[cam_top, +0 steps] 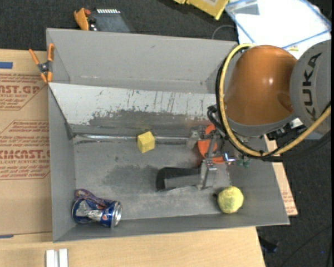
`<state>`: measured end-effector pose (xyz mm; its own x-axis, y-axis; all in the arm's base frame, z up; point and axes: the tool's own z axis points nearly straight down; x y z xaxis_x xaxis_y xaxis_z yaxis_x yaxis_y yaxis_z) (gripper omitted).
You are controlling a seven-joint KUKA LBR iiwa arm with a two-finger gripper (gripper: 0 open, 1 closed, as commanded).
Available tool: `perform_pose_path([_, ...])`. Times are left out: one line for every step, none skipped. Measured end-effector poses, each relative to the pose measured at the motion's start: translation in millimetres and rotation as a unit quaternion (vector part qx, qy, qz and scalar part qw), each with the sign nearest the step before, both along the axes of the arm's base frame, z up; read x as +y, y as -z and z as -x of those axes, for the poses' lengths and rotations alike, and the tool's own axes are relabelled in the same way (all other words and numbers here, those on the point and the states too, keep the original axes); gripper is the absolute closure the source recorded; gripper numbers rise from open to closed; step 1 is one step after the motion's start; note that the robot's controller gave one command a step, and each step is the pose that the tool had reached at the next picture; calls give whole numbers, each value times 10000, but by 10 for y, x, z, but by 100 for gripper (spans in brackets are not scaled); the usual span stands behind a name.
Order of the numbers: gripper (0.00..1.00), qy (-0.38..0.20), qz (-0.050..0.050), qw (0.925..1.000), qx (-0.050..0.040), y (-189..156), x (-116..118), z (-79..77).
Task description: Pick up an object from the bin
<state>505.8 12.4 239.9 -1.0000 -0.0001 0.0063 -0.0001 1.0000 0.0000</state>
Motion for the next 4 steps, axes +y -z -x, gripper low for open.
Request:
perform_pose_path([0, 1, -1, 10000, -41, -45, 0, -14])
perform_pose_path([0, -1195, 0, 9928, -54, 157, 214, -181])
perform_pose_path([0, -2631, 0, 9647, -79, 662, 122, -664])
perform_pose_path([0, -1338, -13, 9910, -72, 725, 393, -296])
